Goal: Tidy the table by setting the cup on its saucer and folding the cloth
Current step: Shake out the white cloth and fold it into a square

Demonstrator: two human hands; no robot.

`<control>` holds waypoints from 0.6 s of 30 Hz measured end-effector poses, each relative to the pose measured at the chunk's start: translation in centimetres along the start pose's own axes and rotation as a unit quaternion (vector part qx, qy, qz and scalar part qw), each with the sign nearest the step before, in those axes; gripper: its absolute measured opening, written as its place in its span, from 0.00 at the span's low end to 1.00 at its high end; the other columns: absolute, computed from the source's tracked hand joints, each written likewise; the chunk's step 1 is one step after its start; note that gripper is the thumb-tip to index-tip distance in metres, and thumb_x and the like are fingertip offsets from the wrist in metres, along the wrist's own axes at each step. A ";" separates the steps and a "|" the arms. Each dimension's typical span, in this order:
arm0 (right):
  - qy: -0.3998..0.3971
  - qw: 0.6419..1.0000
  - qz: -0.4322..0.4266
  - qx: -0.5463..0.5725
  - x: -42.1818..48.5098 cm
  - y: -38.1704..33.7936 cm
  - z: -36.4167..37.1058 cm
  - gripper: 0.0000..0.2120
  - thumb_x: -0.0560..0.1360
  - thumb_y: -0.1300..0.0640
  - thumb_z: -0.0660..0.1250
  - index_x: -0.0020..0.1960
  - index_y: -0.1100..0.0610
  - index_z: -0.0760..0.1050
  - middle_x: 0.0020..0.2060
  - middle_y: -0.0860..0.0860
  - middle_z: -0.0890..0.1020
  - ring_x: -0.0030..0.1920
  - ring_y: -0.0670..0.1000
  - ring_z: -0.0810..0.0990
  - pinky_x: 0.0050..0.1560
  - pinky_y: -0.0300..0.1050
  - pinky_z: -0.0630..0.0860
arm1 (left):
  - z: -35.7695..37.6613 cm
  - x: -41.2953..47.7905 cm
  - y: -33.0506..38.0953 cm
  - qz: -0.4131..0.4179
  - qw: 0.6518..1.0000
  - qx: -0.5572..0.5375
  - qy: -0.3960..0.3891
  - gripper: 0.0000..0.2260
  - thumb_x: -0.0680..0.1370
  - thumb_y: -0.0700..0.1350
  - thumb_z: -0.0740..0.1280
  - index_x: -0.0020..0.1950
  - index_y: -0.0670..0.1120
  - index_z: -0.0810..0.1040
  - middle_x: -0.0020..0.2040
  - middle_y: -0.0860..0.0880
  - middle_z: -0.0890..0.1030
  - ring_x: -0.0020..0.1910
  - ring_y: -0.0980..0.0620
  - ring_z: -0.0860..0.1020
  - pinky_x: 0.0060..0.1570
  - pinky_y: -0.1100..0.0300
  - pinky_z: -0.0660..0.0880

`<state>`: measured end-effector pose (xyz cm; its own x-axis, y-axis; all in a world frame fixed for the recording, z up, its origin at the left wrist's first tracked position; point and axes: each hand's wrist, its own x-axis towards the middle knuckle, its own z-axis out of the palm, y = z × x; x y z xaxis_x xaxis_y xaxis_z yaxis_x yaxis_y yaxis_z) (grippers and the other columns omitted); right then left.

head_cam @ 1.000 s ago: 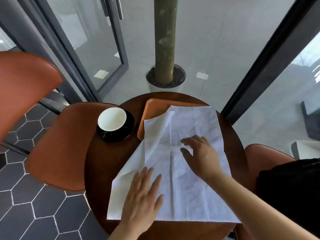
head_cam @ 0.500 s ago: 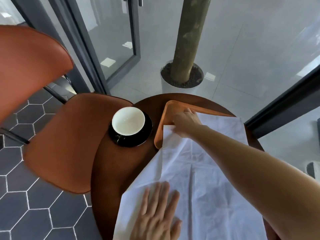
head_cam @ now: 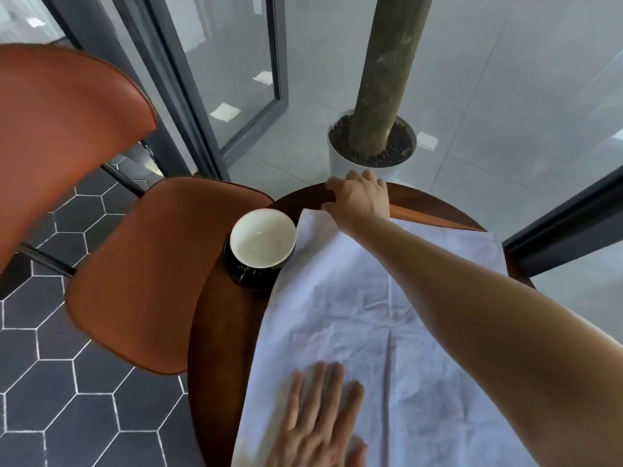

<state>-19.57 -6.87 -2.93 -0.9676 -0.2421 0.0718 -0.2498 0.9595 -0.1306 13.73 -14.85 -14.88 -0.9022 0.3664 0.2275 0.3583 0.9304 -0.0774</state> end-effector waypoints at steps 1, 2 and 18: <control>0.014 1.000 0.005 0.027 -0.4 0.1 -0.1 0.15 0.78 0.46 0.68 0.63 0.49 0.79 0.54 0.54 0.80 0.59 0.58 0.73 0.58 0.53 0.68 | 0.0 0.0 0.0 0.003 1.000 -0.005 -0.003 0.30 0.74 0.62 0.60 0.73 0.49 0.74 0.72 0.38 0.73 0.71 0.36 0.72 0.62 0.37 0.71; 0.034 0.997 0.008 0.064 -1.3 0.4 -0.4 0.15 0.78 0.47 0.68 0.63 0.49 0.79 0.54 0.53 0.80 0.59 0.59 0.74 0.58 0.53 0.69 | 0.0 0.0 0.1 0.002 1.000 -0.013 -0.008 0.31 0.73 0.62 0.62 0.73 0.49 0.73 0.73 0.38 0.72 0.72 0.36 0.71 0.63 0.37 0.70; 0.022 0.977 0.116 0.175 -30.9 11.0 -0.8 0.11 0.73 0.64 0.75 0.55 0.57 0.84 0.52 0.52 0.85 0.54 0.56 0.81 0.52 0.52 0.81 | -3.5 0.8 -0.5 -0.006 0.984 -0.118 -0.136 0.30 0.82 0.61 0.53 0.81 0.49 0.58 0.82 0.42 0.55 0.81 0.41 0.53 0.73 0.37 0.62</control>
<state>7.59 11.25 -5.81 -0.9991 -0.0099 0.0408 -0.0283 0.8774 -0.4789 13.68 -15.09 -11.26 -0.9260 0.3752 -0.0433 0.3644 0.9177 0.1583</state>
